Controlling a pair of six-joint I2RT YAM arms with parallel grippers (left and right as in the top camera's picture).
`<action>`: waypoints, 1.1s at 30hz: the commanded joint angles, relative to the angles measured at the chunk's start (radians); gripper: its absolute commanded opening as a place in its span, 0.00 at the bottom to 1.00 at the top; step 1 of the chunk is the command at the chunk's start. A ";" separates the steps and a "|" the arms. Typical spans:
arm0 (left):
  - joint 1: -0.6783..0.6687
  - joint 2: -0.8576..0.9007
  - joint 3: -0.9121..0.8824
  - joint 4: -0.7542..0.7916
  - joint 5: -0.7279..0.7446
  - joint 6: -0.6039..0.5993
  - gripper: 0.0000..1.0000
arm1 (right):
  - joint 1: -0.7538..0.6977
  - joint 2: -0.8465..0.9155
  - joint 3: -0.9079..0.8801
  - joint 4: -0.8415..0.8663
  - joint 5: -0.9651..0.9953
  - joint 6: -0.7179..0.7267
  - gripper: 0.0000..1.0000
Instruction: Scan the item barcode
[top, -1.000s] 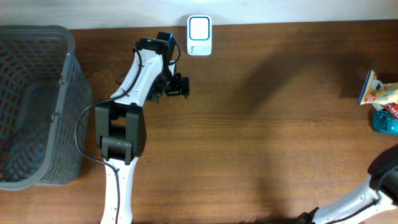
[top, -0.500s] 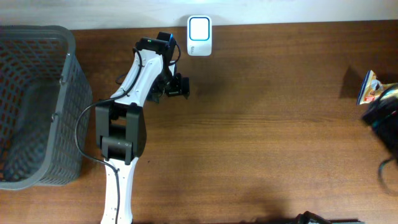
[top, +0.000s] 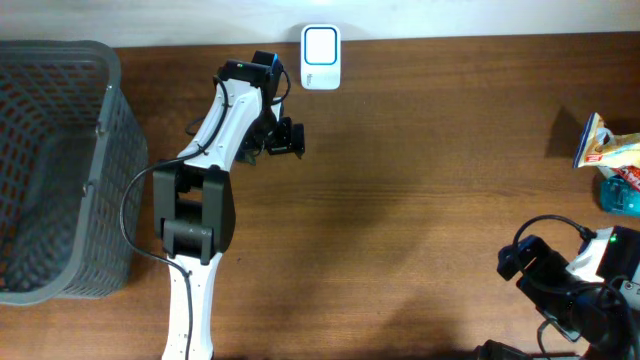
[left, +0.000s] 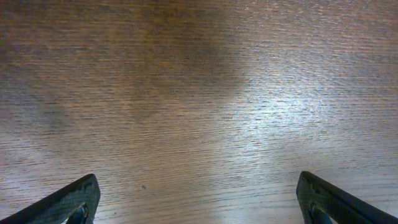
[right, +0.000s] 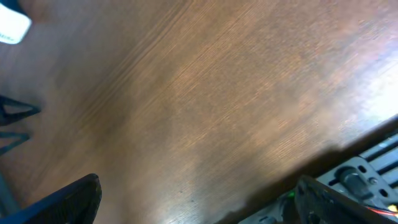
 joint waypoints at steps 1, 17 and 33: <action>0.002 0.004 -0.003 -0.001 0.006 0.002 0.99 | 0.009 0.002 -0.004 -0.006 -0.001 0.000 0.98; 0.002 0.003 -0.003 -0.001 0.006 0.002 0.99 | 0.437 -0.630 -0.871 1.109 0.020 -0.090 0.98; 0.002 0.004 -0.003 -0.001 0.006 0.002 0.99 | 0.438 -0.781 -1.172 1.572 0.202 -0.090 0.98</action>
